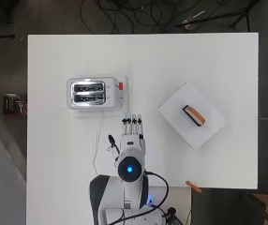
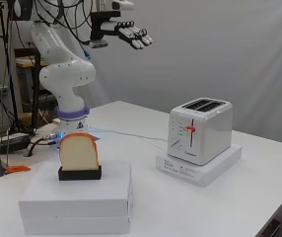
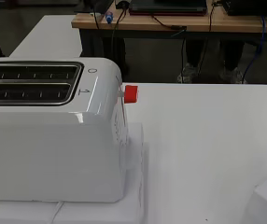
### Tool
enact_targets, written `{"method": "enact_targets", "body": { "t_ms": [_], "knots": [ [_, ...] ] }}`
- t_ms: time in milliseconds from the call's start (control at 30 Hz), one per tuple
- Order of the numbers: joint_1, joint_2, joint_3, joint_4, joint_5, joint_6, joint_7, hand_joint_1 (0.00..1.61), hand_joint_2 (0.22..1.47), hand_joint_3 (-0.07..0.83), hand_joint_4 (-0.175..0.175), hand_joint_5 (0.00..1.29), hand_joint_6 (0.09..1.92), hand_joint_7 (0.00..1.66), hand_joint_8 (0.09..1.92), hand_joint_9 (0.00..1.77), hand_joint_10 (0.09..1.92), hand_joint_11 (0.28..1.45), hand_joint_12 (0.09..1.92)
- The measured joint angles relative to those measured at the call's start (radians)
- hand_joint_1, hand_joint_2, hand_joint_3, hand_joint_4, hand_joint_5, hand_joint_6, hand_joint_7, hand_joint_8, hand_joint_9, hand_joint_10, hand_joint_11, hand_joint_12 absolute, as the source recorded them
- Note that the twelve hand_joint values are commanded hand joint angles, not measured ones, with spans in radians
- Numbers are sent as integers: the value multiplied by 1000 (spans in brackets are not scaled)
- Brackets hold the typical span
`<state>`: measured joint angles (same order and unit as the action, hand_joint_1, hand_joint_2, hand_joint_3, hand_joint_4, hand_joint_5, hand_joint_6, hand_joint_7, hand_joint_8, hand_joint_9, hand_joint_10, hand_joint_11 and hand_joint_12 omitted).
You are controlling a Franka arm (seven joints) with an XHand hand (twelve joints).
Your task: Teleoperate dual arm-hand system to toast a bread
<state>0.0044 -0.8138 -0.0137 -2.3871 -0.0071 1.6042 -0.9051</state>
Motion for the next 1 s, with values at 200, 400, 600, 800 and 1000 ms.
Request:
{"method": "enact_targets", "body": {
  "t_ms": [200, 400, 600, 800, 1000],
  "knots": [
    [-7, -176, -27, -180, 5, 45, -12, 95, 1186, -5, -94, 320, 87, 357, 87, 492, 87, 480, 87],
    [-30, -64, -68, -99, -24, -3, 26, 73, 1124, -15, -4, 295, 87, 281, 87, 387, 87, 457, 87],
    [-55, 300, -171, 193, -108, -42, 69, 87, 1181, 4, 55, 402, 87, 438, 87, 622, 87, 581, 87],
    [-103, 676, -325, 365, -116, -13, 39, 67, 1200, 2, 68, 452, 87, 510, 87, 686, 87, 608, 87],
    [-169, 919, -407, 481, -31, 30, -47, 96, 1185, -4, 57, 475, 87, 552, 87, 703, 87, 587, 87]
  ]
}}
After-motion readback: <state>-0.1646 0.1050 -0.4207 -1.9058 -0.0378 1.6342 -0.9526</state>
